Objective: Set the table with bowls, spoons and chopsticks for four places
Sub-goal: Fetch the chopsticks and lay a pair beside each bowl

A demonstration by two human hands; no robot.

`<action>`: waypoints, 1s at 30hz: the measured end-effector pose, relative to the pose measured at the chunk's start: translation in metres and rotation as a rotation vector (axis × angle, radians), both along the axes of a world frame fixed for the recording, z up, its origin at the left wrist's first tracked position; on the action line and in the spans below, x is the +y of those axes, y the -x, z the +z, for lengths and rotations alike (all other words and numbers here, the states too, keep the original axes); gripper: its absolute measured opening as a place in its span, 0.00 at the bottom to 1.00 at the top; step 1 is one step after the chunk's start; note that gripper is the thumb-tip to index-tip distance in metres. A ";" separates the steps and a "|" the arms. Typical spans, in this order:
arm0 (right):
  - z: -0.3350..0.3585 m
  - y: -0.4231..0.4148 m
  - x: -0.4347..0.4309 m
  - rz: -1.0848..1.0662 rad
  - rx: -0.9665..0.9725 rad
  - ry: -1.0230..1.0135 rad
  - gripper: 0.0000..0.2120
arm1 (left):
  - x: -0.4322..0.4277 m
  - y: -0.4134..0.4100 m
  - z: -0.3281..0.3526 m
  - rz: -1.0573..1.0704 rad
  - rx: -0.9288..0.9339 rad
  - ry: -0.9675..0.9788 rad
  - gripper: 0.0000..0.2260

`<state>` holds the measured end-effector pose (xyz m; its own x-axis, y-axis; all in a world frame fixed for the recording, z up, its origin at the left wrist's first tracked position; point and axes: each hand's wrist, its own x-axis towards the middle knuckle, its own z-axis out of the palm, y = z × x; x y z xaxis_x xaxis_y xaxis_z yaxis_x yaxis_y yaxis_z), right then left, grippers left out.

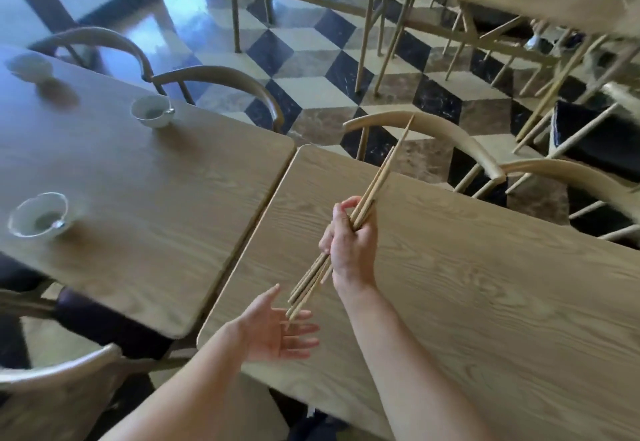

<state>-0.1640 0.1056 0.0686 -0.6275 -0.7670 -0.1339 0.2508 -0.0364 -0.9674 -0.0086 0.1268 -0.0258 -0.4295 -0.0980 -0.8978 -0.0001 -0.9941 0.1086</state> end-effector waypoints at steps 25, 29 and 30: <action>0.001 -0.434 0.161 1.151 -0.210 -0.580 0.19 | 0.122 -0.406 0.088 0.480 0.155 0.560 0.33; 0.005 -0.487 0.164 1.267 -0.256 -0.651 0.17 | 0.142 -0.465 0.093 0.501 0.074 0.628 0.19; 0.007 -0.496 0.161 1.318 -0.251 -0.666 0.17 | 0.144 -0.478 0.091 0.521 0.044 0.642 0.17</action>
